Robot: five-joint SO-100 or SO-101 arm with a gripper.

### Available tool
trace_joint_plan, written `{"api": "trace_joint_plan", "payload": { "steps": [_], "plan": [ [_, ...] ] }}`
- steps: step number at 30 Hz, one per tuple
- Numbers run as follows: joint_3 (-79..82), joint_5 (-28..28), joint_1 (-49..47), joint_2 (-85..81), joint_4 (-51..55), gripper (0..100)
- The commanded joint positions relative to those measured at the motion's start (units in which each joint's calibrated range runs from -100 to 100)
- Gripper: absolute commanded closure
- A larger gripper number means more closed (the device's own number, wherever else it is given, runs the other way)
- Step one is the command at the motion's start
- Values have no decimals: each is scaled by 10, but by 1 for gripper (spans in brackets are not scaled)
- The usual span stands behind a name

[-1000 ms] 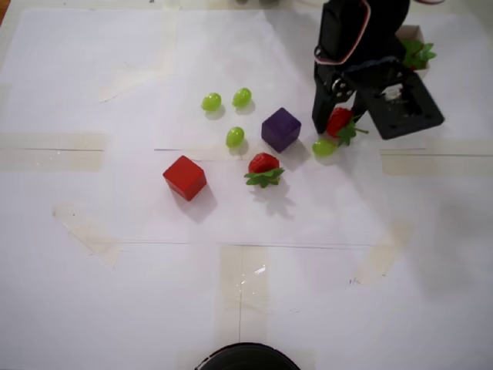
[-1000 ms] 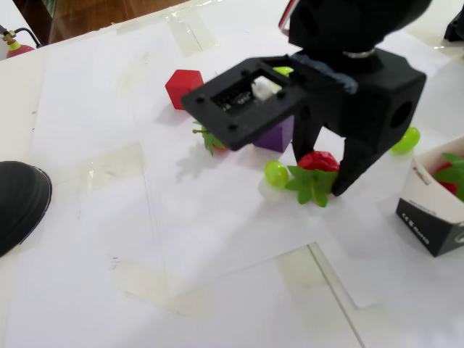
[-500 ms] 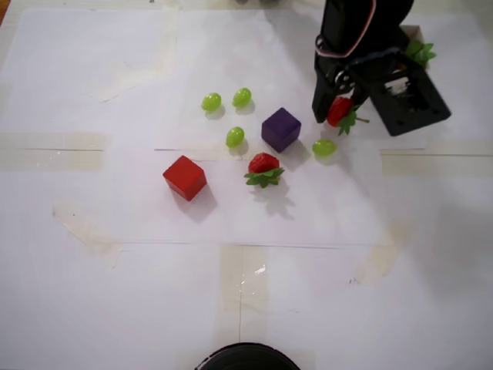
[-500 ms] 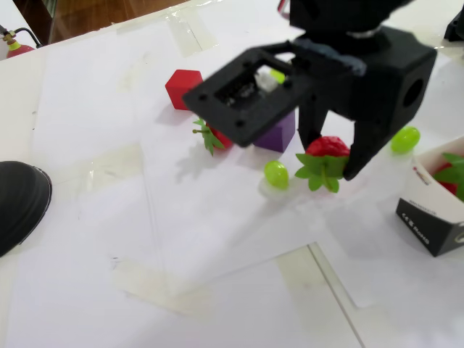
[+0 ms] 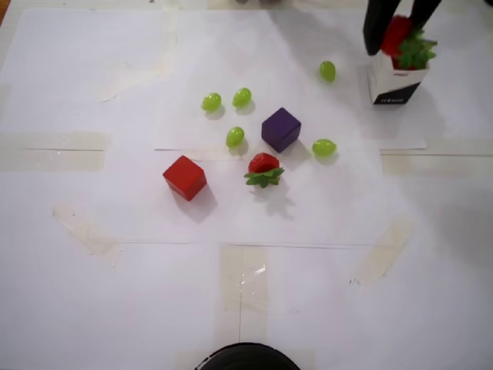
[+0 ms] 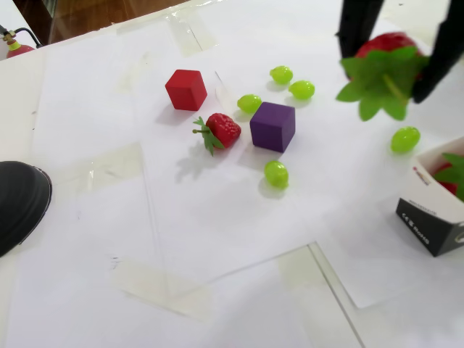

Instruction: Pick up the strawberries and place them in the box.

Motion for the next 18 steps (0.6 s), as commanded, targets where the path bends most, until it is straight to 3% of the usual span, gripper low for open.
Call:
{"api": "trace_joint_plan", "payload": {
  "steps": [1,18],
  "plan": [
    [-36,-27,-43,-66,28,87],
    [167,-56,-79,-69,-112,87]
  ]
}}
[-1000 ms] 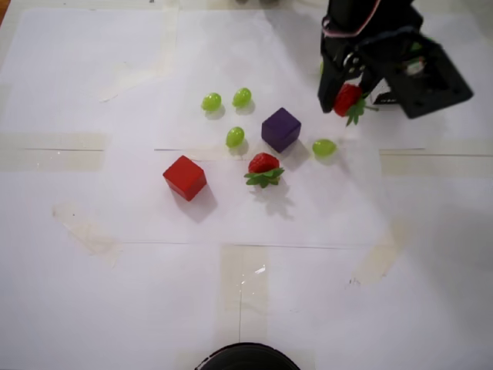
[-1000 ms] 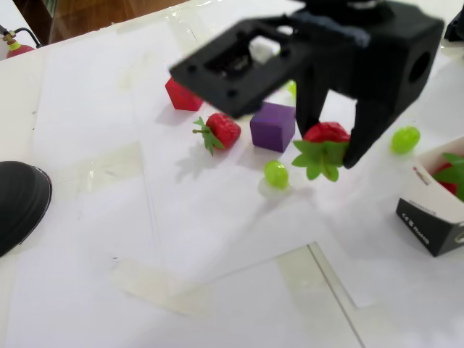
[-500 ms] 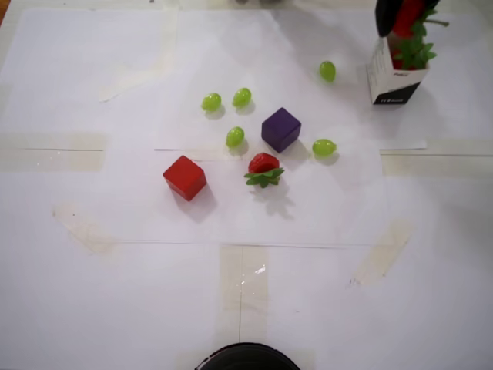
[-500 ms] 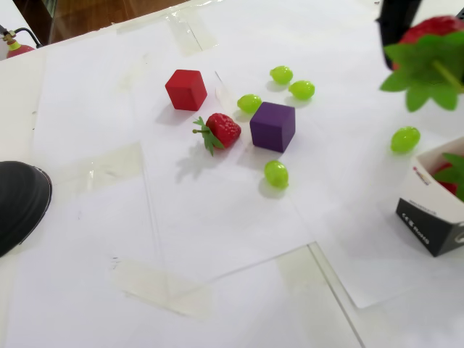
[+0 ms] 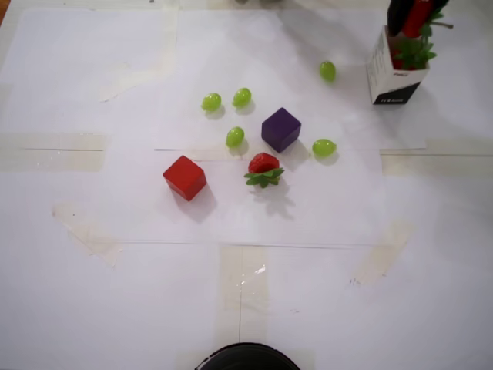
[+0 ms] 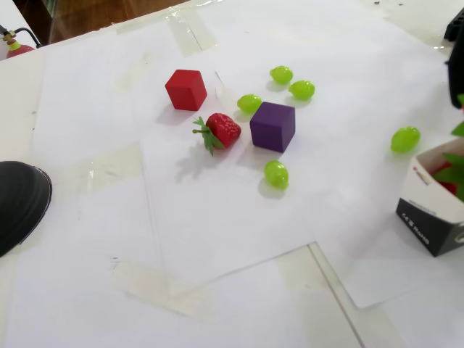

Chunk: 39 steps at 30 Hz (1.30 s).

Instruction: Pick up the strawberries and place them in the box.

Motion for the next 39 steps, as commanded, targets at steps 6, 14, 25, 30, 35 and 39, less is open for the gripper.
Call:
{"api": "trace_joint_plan", "payload": {
  "steps": [6,14,25,30,35,39],
  "plan": [
    [145,-12,-1,-70,-152,87],
    [128,-20,-3,-80,-111,85],
    [21,-22,4,-77,-13,72],
    [-21,-26,5,-78,4,72],
    [-72,-20,24,-78,28,71],
    [-109,1,63,-77,42,72]
  ]
}}
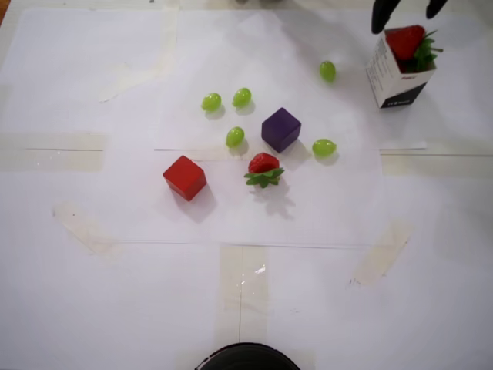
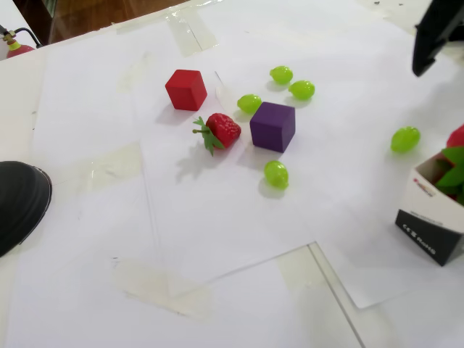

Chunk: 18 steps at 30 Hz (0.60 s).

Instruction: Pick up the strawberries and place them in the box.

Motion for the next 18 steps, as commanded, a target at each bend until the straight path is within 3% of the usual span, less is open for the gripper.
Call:
{"api": "trace_joint_plan", "payload": {
  "steps": [1,10,18],
  "plan": [
    [-76,24,47,-30,15,72],
    [-95,92,180,35,-38,72],
    [-84,135,244,141,-157,71]
  ]
}}
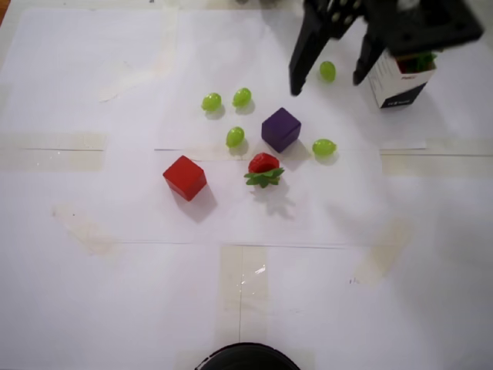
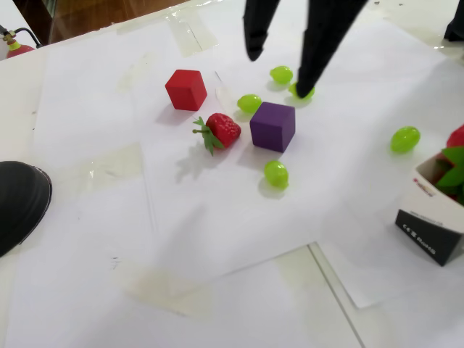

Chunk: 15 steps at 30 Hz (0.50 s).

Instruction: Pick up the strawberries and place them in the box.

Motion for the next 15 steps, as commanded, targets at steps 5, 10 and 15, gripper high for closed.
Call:
{"api": "trace_joint_plan", "payload": {
  "steps": [5,10,15],
  "plan": [
    [-8,48,57,60,-168,71],
    [-7,60,82,99,-187,71],
    [8,63,95,114,-187,71]
  ]
}}
